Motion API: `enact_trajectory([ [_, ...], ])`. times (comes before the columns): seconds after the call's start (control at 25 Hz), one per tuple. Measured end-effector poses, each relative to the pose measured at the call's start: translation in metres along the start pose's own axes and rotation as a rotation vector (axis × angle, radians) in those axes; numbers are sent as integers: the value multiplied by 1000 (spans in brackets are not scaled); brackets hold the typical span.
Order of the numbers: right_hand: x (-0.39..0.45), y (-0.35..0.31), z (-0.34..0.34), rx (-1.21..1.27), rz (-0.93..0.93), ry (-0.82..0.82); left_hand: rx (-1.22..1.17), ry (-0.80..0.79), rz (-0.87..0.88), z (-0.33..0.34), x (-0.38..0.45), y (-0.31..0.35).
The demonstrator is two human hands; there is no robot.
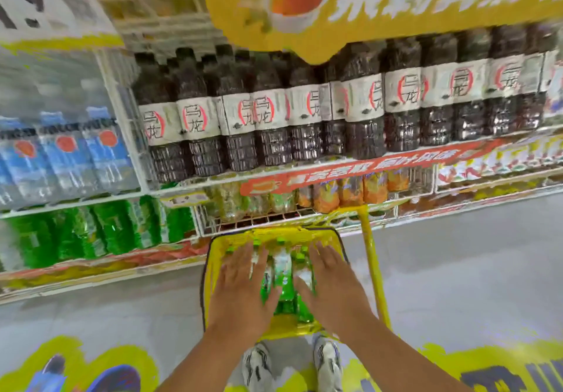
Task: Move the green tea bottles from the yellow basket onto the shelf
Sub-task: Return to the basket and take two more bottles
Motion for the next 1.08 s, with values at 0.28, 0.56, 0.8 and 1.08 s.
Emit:
enact_trajectory([
  [0.28, 91, 19, 159, 93, 70, -170, -65, -47, -117, 145, 53, -57],
  [0.56, 142, 31, 261, 369, 242, -167, -188, -117, -344, 257, 96, -112],
  [0.8, 162, 29, 284, 419, 408, -29, -372, -5, -522, 293, 116, -131],
  [1.08, 178, 17, 297, 274, 475, 8, -367, -28, -661, 297, 135, -147],
])
Point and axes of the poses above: each hand's wrist, its own x-axis towards the middle knuckle, its own z-axis out of the palm, y = z × x, the point moved 9 cm from there along x, towards the middle knuckle, and after that the axes turned 8 degrees about z, right-handed, at the moved point
